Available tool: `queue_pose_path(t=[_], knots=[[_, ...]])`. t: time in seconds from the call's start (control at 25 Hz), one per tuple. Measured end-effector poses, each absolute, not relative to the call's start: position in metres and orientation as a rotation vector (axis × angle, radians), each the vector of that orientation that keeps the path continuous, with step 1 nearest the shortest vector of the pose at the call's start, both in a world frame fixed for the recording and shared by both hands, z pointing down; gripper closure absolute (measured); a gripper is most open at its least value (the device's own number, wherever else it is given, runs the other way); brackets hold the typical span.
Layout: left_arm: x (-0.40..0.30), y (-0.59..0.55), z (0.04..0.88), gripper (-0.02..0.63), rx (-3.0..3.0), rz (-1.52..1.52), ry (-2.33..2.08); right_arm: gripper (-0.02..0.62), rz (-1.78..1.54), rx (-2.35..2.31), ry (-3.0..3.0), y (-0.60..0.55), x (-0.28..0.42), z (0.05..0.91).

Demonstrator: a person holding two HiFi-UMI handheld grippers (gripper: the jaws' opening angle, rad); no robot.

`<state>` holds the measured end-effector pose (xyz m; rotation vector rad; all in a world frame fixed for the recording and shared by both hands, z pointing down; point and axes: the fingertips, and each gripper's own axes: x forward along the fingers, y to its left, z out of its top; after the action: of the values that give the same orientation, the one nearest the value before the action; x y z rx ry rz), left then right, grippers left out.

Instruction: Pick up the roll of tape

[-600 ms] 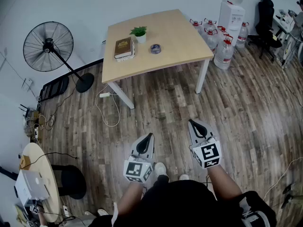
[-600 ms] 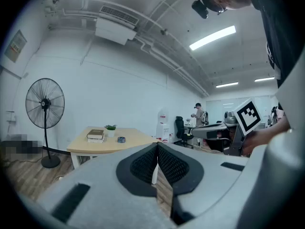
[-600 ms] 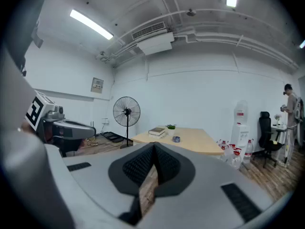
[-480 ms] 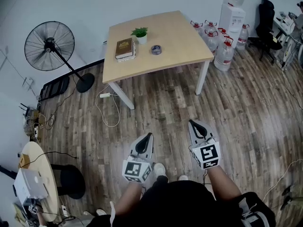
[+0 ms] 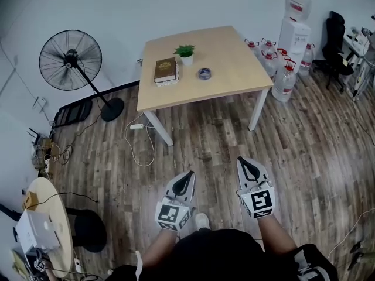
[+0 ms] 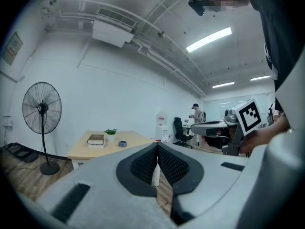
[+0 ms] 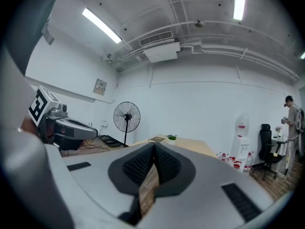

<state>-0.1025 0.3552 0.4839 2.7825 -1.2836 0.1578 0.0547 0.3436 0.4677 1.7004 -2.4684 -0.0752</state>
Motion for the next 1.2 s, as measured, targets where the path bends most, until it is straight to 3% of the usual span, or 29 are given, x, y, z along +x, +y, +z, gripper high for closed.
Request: queue_pose_path(t=[0.48, 1.2], knots=[[-0.174, 0.295, 0.474, 0.606, 2.836, 0.136, -1.258, 0.601, -0.13, 1.784, -2.427, 0.278, 0.005, 0.45], [-0.135, 0.129, 0.467, 0.606, 2.863, 0.104, -1.258, 0.601, -0.221, 1.827, -2.437, 0.111, 0.058, 0.429]])
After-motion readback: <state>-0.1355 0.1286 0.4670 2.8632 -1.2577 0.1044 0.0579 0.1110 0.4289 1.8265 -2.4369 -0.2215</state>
